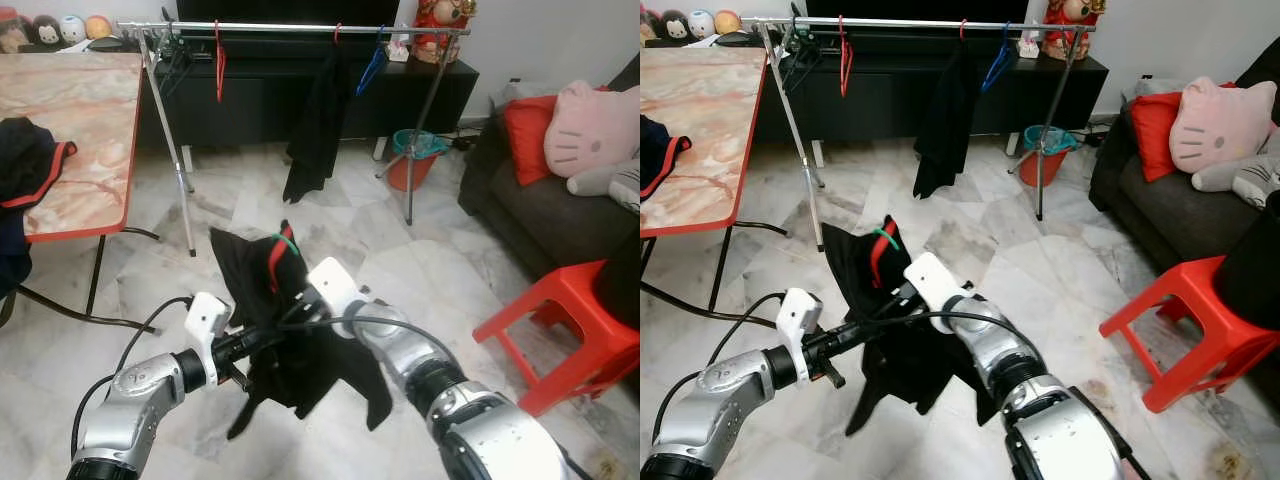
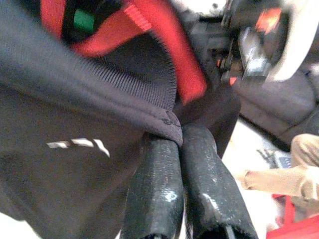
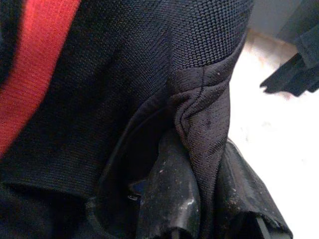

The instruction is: Hang hanger

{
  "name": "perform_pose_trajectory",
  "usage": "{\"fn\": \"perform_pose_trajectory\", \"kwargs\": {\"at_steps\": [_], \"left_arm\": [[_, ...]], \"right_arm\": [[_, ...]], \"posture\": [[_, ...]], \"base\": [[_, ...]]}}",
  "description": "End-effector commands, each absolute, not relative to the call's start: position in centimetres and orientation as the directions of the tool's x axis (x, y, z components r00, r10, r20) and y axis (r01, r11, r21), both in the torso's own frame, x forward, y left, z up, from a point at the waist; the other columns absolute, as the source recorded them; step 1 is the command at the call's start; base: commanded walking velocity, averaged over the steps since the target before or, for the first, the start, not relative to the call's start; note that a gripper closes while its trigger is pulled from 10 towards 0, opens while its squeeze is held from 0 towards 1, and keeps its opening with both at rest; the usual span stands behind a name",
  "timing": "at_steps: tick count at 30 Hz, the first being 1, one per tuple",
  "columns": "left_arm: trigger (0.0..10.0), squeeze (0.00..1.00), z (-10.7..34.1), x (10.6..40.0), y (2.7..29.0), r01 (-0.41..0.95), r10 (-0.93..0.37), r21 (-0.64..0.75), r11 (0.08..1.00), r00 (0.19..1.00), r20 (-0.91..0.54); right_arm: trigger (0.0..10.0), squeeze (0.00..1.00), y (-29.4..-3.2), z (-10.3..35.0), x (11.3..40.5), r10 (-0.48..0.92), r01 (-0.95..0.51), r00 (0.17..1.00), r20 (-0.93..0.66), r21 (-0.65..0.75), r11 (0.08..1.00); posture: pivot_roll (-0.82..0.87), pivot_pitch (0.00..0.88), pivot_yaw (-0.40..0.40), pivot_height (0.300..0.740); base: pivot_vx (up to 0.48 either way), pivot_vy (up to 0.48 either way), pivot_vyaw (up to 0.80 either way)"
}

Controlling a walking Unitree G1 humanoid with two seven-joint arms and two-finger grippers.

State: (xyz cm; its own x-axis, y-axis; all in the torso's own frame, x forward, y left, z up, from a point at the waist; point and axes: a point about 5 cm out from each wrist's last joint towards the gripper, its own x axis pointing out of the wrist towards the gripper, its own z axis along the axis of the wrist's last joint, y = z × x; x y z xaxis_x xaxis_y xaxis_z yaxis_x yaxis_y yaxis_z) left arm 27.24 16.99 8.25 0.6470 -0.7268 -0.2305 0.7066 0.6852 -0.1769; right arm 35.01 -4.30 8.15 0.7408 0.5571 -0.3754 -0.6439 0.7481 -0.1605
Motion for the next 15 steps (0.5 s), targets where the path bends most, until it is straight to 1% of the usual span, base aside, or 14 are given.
{"fn": "perform_pose_trajectory", "kwargs": {"at_steps": [1,5,8,10,15], "left_arm": [[10.0,0.0,8.1,27.1,17.0,0.703,-0.714,-0.154,0.694,0.646,-0.269],[10.0,0.0,8.7,27.9,17.2,0.654,-0.633,-0.035,0.756,0.717,-0.292],[10.0,0.0,9.1,28.4,17.1,0.63,-0.613,-0.031,0.776,0.743,-0.269],[10.0,0.0,9.4,28.3,16.8,0.644,-0.632,-0.044,0.764,0.733,-0.253],[10.0,0.0,9.5,26.7,16.4,0.723,-0.711,-0.072,0.687,0.648,-0.274]], "right_arm": [[0.0,0.0,-4.3,10.1,36.1,0.553,-0.601,0.78,-0.292,-0.105,0.792],[0.0,0.0,-4.4,9.5,36.0,0.533,-0.593,0.774,-0.342,-0.094,0.8],[0.0,0.0,-4.2,9.2,35.8,0.541,-0.605,0.762,-0.356,-0.093,0.79],[0.0,0.0,-3.9,9.3,35.7,0.563,-0.614,0.752,-0.343,-0.055,0.787],[0.0,0.0,-3.9,10.2,36.1,0.581,-0.613,0.756,-0.301,-0.013,0.79]], "posture": [[0.14,0.0,-0.103,0.74],[0.14,0.0,-0.094,0.74],[0.14,0.0,-0.09,0.74],[0.14,0.0,-0.085,0.74],[0.14,0.0,-0.082,0.74]], "base": [[0.0,0.0,0.0],[0.0,0.0,0.0],[0.0,0.0,0.0],[0.0,0.0,0.0],[0.0,0.0,0.0]]}}
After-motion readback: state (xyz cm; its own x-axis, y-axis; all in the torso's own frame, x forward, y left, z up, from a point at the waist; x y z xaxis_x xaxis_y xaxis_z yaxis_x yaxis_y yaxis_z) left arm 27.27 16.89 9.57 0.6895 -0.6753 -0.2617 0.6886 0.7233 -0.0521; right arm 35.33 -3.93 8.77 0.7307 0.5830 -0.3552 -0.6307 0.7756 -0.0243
